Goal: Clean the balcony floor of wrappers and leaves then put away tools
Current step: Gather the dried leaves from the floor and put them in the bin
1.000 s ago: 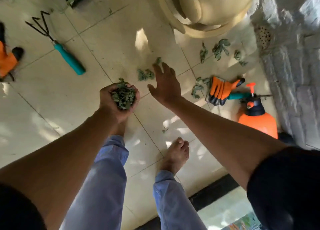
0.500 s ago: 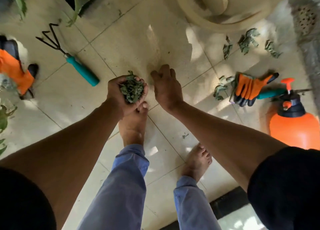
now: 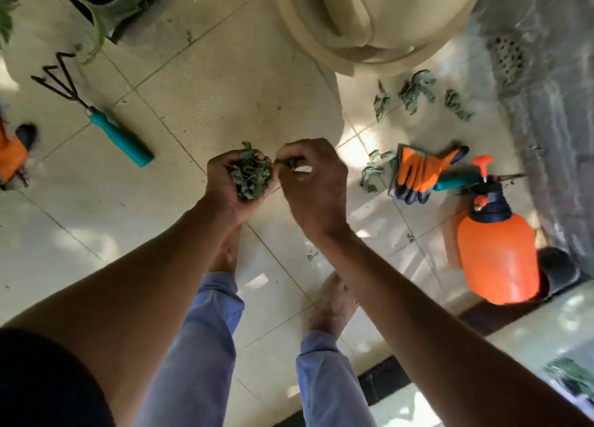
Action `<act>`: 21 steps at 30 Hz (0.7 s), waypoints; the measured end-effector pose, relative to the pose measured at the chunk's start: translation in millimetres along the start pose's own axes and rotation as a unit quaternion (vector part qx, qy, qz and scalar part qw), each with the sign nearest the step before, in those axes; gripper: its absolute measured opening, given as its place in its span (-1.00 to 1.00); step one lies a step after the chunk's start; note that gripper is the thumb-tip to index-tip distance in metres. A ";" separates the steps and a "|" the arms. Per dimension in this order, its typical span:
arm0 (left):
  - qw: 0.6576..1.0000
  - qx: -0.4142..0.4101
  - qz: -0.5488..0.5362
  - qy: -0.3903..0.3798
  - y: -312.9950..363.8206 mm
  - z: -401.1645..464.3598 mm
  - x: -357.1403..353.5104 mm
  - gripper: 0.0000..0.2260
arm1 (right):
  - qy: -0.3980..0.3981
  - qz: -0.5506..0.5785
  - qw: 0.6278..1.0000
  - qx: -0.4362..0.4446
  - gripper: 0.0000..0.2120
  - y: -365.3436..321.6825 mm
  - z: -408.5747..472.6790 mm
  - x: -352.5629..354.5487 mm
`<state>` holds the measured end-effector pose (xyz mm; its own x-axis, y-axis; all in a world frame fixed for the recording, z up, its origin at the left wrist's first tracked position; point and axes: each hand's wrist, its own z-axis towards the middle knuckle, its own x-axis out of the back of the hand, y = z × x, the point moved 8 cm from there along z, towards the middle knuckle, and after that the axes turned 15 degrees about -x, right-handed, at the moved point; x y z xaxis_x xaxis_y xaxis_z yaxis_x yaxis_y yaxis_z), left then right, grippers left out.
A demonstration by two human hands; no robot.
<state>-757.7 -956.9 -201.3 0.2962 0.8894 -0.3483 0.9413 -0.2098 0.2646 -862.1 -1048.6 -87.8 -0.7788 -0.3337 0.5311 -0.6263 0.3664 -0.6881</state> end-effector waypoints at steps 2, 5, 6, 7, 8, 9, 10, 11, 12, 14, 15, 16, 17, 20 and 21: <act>0.998 -0.014 0.047 -0.029 -12.1 -7.0 -20.7 -0.66 | -0.016 -0.006 1.000 0.019 -0.83 -11.1 -20.2 5.4; 0.989 -0.021 0.099 -0.103 -32.7 -11.1 -46.7 -0.60 | -0.017 -0.101 0.993 0.053 -0.85 -1.4 -32.2 -0.9; 0.987 -0.018 0.100 -0.128 -40.0 -11.6 -53.9 -0.67 | -0.023 -0.117 0.992 0.047 -0.86 6.7 -29.4 -3.4; 0.987 -0.014 0.094 -0.133 -47.5 -10.3 -56.2 -0.71 | -0.021 -0.139 0.989 0.050 -0.86 15.2 -26.2 -3.9; 0.988 -0.012 0.084 -0.128 -55.3 -8.0 -56.8 -0.71 | -0.010 -0.157 0.986 0.054 -0.87 22.7 -21.9 -2.1; 0.990 -0.006 0.072 -0.125 -63.9 -8.2 -58.8 -0.67 | 0.003 -0.176 0.982 0.066 -0.88 28.4 -18.5 1.3; 0.989 -0.001 0.063 -0.136 -72.5 -8.6 -62.1 -0.65 | 0.013 -0.188 0.979 0.075 -0.89 33.1 -15.7 6.2; 0.986 0.006 0.041 -0.159 -80.6 -9.9 -69.2 -0.65 | 0.017 -0.193 0.978 0.078 -0.89 35.6 -13.5 10.2; 0.986 0.003 0.040 -0.162 -85.2 -9.9 -72.1 -0.67 | 0.020 -0.197 0.976 0.086 -0.90 37.5 -12.5 14.7; 0.986 -0.006 0.023 -0.163 -88.9 -8.3 -78.0 -0.68 | 0.024 -0.204 0.975 0.090 -0.91 41.3 -13.5 17.7; 0.985 -0.009 0.015 -0.169 -90.5 -5.5 -80.0 -0.67 | 0.031 -0.201 0.975 0.085 -0.88 44.0 -14.4 20.1; 0.984 -0.013 0.019 -0.174 -92.8 -3.2 -81.3 -0.67 | 0.038 -0.196 0.977 0.077 -0.83 46.8 -16.0 24.4; 0.984 -0.014 0.027 -0.178 -96.1 -0.8 -82.5 -0.71 | 0.051 -0.194 0.976 0.082 -0.81 45.4 -19.7 32.5; 0.986 -0.018 0.073 -0.147 -106.8 3.6 -79.0 -0.84 | 0.088 -0.173 0.970 0.148 -0.75 32.8 -32.5 68.4; 0.990 -0.012 0.079 -0.114 -109.4 3.0 -77.9 -0.85 | 0.106 -0.150 0.971 0.154 -0.72 31.1 -31.6 82.8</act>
<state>-883.2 -1004.4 -205.9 0.4703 0.7309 -0.4946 0.8772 -0.3257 0.3528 -947.2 -1037.4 -49.6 -0.5730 -0.1868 0.7980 -0.8114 -0.0076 -0.5844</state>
